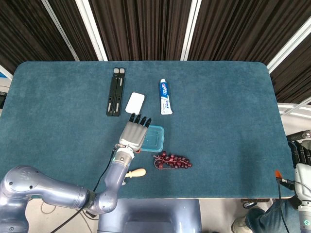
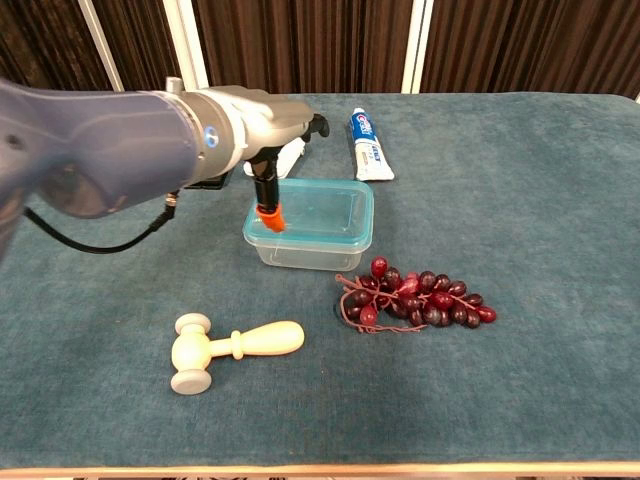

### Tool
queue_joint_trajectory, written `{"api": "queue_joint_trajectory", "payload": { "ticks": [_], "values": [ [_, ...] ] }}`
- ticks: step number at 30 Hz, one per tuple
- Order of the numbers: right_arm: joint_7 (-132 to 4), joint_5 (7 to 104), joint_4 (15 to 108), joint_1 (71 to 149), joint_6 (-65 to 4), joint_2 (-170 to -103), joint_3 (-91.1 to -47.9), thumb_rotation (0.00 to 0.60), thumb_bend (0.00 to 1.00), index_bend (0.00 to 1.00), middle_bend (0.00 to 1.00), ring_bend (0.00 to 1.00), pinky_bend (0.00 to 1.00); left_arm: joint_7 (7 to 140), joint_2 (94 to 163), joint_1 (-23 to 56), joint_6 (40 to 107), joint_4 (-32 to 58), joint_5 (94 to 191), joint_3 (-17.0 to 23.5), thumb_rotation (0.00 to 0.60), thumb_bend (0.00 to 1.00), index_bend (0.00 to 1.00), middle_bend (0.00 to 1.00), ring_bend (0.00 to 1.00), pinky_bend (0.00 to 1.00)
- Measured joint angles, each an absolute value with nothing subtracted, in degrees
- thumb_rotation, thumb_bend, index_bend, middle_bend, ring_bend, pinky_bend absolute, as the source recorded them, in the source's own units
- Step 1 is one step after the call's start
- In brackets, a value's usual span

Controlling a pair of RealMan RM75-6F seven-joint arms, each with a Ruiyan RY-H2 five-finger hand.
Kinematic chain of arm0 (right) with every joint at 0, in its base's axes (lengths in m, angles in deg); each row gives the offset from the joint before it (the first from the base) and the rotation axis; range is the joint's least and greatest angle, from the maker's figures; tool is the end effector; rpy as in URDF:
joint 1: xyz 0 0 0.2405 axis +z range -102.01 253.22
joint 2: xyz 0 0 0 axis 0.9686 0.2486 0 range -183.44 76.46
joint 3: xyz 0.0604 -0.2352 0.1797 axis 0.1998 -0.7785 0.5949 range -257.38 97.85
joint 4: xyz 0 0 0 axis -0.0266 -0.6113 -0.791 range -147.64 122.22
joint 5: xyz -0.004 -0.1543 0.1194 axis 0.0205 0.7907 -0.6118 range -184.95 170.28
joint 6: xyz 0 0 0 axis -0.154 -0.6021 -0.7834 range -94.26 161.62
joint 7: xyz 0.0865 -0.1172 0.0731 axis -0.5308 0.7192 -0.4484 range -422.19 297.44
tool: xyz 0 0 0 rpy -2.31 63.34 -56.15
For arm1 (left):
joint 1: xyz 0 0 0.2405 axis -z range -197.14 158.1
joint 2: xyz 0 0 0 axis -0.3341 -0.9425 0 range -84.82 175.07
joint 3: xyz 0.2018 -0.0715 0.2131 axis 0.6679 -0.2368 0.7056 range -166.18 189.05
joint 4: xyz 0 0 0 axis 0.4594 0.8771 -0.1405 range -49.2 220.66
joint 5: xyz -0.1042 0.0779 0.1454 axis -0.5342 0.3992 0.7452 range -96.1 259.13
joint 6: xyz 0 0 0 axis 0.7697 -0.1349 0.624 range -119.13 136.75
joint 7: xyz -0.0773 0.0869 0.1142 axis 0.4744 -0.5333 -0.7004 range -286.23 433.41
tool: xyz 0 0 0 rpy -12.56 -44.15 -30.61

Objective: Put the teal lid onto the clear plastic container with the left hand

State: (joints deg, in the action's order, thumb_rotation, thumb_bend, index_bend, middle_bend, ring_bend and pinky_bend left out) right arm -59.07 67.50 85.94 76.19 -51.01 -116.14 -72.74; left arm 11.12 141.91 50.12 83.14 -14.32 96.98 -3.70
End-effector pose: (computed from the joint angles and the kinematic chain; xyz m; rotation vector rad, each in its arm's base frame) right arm -0.3645 -0.1853 0.2122 1.1451 -1.0048 0.8164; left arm -0.0294 0.3921 -0.0479 -1.9189 -0.8055 -0.5666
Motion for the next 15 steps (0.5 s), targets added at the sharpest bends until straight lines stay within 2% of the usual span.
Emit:
{"api": "queue_joint_trajectory", "payload": {
  "ticks": [5, 8, 13, 15],
  "values": [
    [-58.9, 67.3, 85.9, 76.2, -51.1, -116.2, -72.6, 0.6, 0.35, 0.0, 0.0, 0.0, 0.0, 11.6, 139.3, 48.8, 83.2, -17.5, 99.0, -2.3, 0.6, 0.13, 0.04, 0.11, 0.01, 0.0],
    [-58.8, 67.1, 86.0, 76.1, -51.2, -116.3, -72.6, 0.6, 0.36, 0.0, 0.0, 0.0, 0.0, 12.9, 138.5, 48.0, 82.9, -18.1, 100.4, -1.9, 0.6, 0.15, 0.12, 0.17, 0.01, 0.0],
    [-59.0, 66.9, 86.0, 76.1, -51.2, -116.3, -72.4, 0.6, 0.35, 0.0, 0.0, 0.0, 0.0, 16.6, 137.8, 46.7, 81.0, -18.0, 104.3, -1.4, 0.6, 0.25, 0.25, 0.32, 0.02, 0.0],
    [-59.1, 66.9, 86.1, 76.1, -51.1, -116.2, -72.4, 0.6, 0.35, 0.0, 0.0, 0.0, 0.0, 18.4, 137.3, 46.2, 79.1, -17.5, 107.4, -0.8, 0.6, 0.28, 0.34, 0.38, 0.04, 0.0]
  ]
}}
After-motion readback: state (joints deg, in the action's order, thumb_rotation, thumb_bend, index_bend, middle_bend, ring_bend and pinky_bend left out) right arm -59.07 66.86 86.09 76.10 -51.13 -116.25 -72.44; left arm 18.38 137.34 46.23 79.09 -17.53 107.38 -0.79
